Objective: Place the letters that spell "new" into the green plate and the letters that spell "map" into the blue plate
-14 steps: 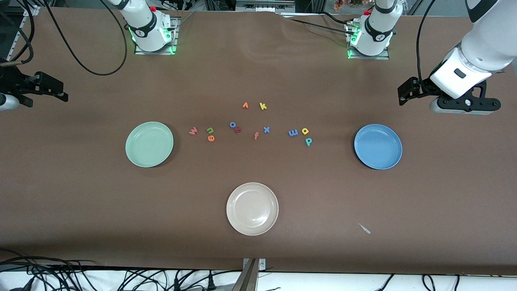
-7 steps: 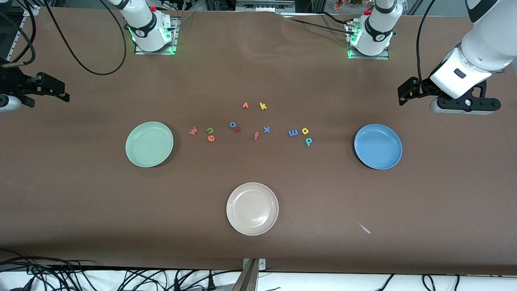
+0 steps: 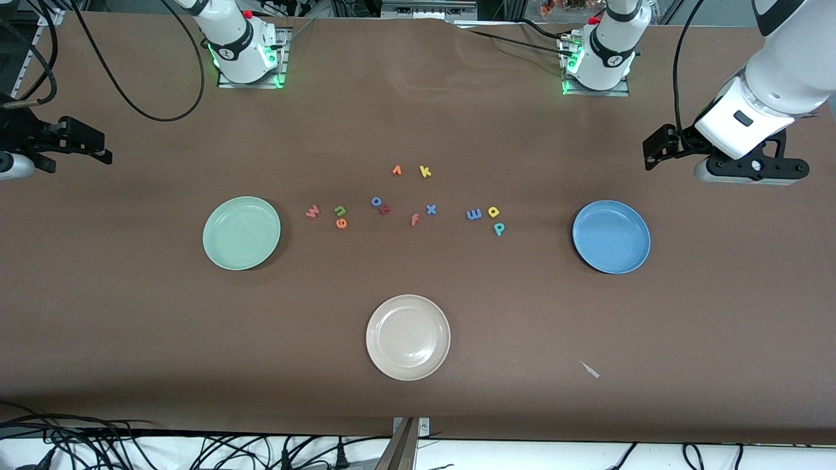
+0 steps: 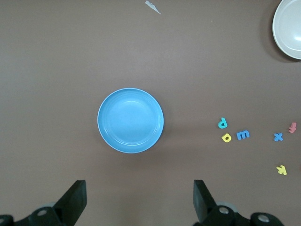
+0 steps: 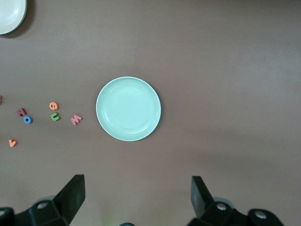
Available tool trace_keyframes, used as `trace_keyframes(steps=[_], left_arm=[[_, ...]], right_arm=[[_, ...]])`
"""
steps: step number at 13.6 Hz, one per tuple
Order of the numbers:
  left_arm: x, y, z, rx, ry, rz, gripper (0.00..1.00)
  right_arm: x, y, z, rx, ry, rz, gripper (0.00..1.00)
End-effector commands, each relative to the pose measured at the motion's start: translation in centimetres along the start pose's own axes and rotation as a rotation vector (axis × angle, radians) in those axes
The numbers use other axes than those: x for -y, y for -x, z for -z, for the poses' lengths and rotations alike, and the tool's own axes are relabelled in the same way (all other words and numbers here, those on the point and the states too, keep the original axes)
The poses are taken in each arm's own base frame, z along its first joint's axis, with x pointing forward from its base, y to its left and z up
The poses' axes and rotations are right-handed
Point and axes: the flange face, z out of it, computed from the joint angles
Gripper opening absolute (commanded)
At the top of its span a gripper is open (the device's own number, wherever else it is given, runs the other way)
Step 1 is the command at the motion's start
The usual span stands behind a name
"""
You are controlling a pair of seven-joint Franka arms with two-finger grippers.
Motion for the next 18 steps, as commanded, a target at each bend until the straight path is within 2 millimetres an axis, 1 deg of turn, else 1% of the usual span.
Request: trace_keyframes(steps=[1,11,18], left_arm=[[-0.09,-0.31,0.53,-0.007,-0.029,-0.019,1.0],[0.0,-0.32,0.53,-0.007,-0.029,-0.018,1.0],[-0.34,-0.21,0.6,-0.007,-0.029,-0.022,1.0]], right_arm=[[0.34,0.66,0.63,-0.005,-0.015,0.007,1.0],[0.32,0.58,0.77,-0.011,0.001,0.008,1.0],[0.21,0.81,0.97,-0.01,-0.001,0.004,1.0]])
